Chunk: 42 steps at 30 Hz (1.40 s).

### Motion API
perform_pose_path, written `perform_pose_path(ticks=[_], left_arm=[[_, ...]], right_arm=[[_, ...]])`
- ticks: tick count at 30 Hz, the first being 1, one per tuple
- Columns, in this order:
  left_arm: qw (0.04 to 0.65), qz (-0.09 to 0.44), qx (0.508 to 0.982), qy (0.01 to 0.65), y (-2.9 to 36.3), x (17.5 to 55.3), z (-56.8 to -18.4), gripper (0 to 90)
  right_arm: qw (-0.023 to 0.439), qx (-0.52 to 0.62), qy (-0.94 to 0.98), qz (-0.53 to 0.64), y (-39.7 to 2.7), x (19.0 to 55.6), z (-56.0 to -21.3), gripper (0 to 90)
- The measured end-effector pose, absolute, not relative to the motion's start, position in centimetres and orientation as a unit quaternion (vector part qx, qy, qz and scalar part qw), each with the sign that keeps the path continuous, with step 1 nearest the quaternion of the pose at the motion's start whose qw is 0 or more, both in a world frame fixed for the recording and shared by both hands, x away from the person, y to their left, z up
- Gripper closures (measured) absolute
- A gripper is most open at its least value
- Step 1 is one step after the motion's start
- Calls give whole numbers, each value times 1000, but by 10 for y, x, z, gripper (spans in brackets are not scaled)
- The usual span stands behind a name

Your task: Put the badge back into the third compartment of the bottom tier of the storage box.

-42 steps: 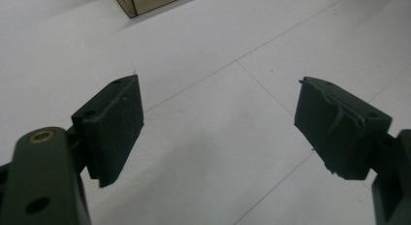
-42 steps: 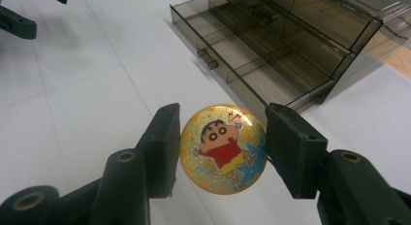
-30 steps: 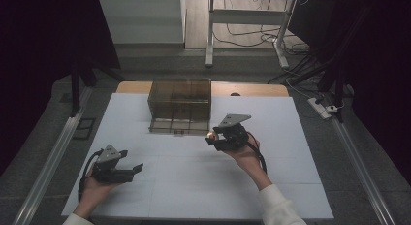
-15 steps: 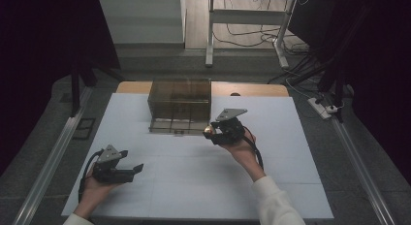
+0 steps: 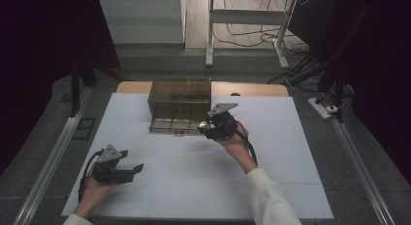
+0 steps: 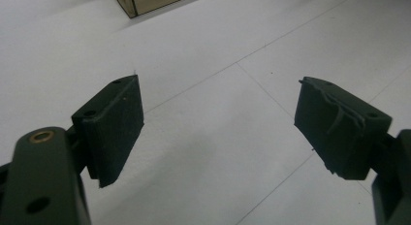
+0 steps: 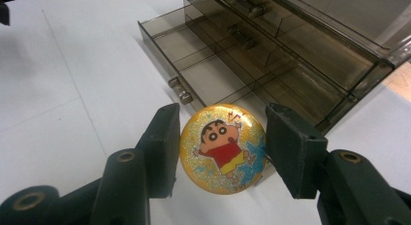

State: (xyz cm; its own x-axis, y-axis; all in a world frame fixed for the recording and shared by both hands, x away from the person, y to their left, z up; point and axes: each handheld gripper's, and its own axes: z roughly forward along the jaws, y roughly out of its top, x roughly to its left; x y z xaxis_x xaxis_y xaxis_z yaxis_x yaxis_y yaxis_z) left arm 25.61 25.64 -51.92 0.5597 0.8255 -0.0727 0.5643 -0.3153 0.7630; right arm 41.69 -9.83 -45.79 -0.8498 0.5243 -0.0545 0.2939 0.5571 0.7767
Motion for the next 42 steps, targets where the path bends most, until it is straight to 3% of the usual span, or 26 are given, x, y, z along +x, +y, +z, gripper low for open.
perform_pose_path(ticks=[42], left_arm=[[387,167,794,438,259,256,-521,187]], right_arm=[[156,270,873,375,-64,474,-484,473]])
